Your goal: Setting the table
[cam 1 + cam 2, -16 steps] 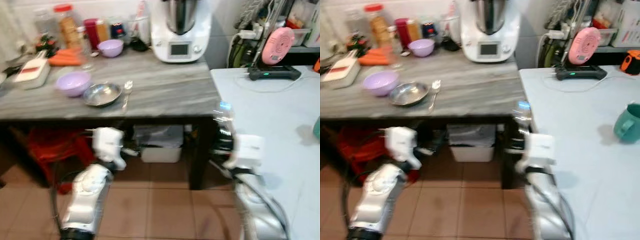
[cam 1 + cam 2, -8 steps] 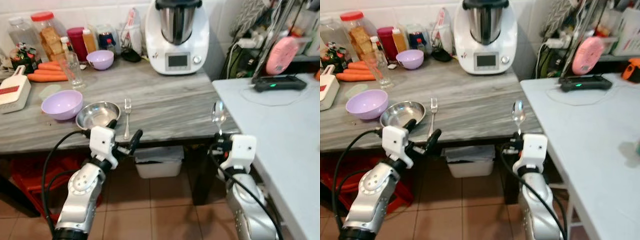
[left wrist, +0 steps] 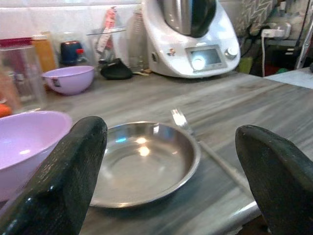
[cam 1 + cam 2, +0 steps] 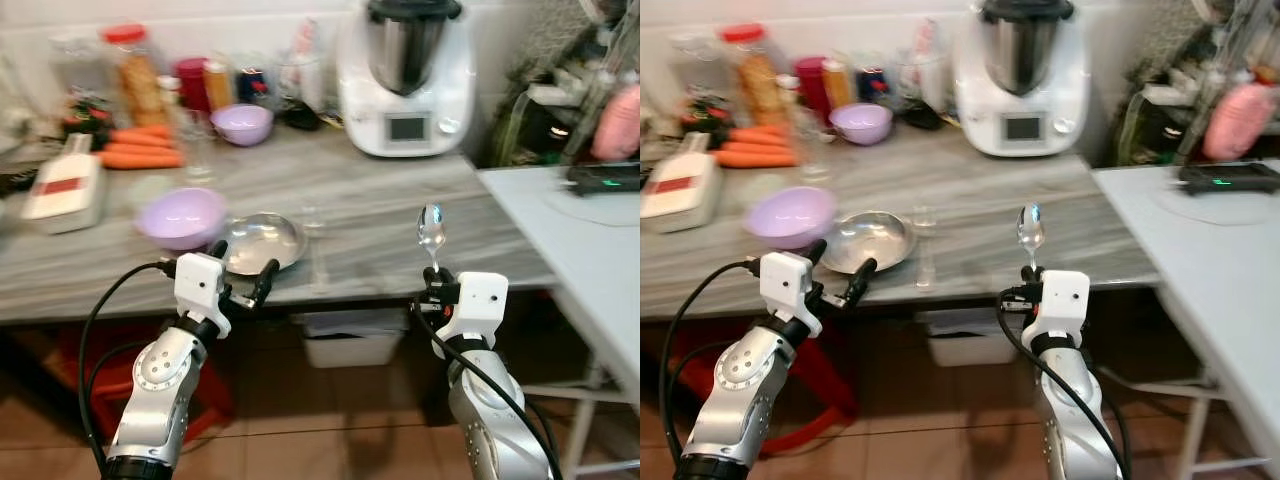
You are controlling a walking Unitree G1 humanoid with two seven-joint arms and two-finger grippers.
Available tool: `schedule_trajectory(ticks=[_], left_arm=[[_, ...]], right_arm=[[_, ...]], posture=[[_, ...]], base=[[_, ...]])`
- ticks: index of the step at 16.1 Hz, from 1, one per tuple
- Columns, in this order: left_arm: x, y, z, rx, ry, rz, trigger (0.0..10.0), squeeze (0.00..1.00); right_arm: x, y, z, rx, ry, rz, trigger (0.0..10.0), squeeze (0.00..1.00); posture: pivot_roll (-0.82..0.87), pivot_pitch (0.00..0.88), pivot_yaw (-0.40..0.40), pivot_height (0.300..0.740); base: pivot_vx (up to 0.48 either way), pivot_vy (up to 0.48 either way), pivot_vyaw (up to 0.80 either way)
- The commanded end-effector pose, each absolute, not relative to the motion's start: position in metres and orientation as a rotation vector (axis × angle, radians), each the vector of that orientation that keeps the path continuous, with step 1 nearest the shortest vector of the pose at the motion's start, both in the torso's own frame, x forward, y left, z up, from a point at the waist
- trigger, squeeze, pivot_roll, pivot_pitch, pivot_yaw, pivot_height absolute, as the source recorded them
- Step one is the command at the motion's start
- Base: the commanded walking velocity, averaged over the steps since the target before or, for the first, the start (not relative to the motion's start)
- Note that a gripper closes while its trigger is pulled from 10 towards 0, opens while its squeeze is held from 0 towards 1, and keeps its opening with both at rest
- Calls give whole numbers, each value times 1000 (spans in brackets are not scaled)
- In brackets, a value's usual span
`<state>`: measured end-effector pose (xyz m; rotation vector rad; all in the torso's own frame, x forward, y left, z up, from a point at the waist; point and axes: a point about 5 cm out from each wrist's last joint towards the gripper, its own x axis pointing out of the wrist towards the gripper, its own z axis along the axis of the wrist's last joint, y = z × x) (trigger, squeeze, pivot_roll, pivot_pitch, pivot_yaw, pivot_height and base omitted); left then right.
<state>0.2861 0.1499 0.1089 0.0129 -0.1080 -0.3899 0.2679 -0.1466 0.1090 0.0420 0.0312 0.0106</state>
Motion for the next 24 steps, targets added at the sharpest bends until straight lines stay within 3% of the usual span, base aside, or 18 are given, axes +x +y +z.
schedule_trajectory(ticks=[1, 8, 12, 24], left_arm=[[286, 142, 110, 19, -111, -412, 10000, 0], [282, 139, 107, 33, -108, -391, 10000, 0], [278, 135, 106, 33, -112, -415, 10000, 0], [274, 129, 105, 23, -107, -453, 10000, 0]], right_arm=[[268, -154, 112, 35, 15, -12, 10000, 0], [267, -156, 114, 18, -1, -6, 10000, 0], [265, -155, 114, 20, -6, -6, 10000, 0], [266, -156, 115, 25, -13, -19, 10000, 0]], posture=[[3, 0, 34, 740], [2, 0, 33, 740], [1, 0, 36, 740], [1, 0, 37, 740]], base=[[0, 360, 0], [0, 46, 0], [0, 0, 614], [329, 0, -104]])
